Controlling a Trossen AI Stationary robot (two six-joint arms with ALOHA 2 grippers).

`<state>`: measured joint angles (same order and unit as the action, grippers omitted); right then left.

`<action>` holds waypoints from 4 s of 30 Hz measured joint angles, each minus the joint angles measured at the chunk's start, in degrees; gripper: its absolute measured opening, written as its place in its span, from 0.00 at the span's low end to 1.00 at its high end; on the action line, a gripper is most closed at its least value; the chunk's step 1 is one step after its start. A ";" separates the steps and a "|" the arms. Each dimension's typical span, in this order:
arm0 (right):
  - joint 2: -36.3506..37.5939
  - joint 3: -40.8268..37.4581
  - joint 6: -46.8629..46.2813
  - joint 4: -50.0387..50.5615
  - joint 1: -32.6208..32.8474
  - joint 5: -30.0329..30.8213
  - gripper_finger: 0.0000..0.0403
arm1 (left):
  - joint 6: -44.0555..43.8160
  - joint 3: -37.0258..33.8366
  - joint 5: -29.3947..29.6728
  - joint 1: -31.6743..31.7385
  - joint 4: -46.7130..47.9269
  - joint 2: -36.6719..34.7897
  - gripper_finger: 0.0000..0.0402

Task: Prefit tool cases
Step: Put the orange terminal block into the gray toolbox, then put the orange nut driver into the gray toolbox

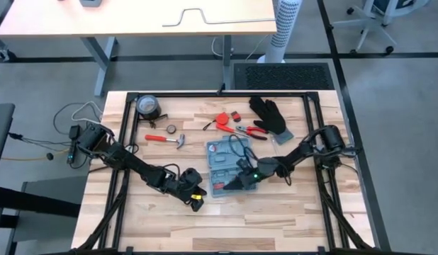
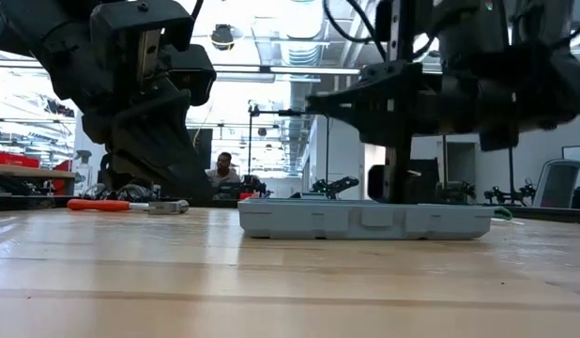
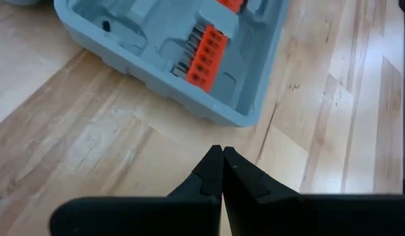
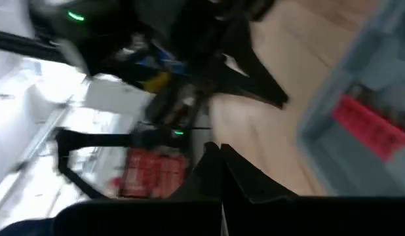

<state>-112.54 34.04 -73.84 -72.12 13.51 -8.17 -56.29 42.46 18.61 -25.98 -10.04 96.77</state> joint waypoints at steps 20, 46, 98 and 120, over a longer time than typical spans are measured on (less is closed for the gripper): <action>22.10 8.57 19.70 70.01 2.56 12.62 0.00 | -0.09 0.00 0.83 0.02 -0.77 -0.02 0.00; 14.80 14.49 22.90 77.64 2.51 11.39 0.00 | 23.46 19.93 -16.86 14.11 -7.09 15.77 0.00; 33.52 13.71 23.20 84.58 1.77 16.04 0.01 | 30.26 21.86 -13.96 13.80 17.93 -3.17 0.00; 21.28 13.73 21.68 81.36 4.36 19.86 0.01 | 2.82 -3.28 2.28 6.34 11.92 -14.19 0.00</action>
<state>-91.26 47.77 -52.16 9.24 17.88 11.69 -53.47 39.18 20.89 -19.64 1.88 82.59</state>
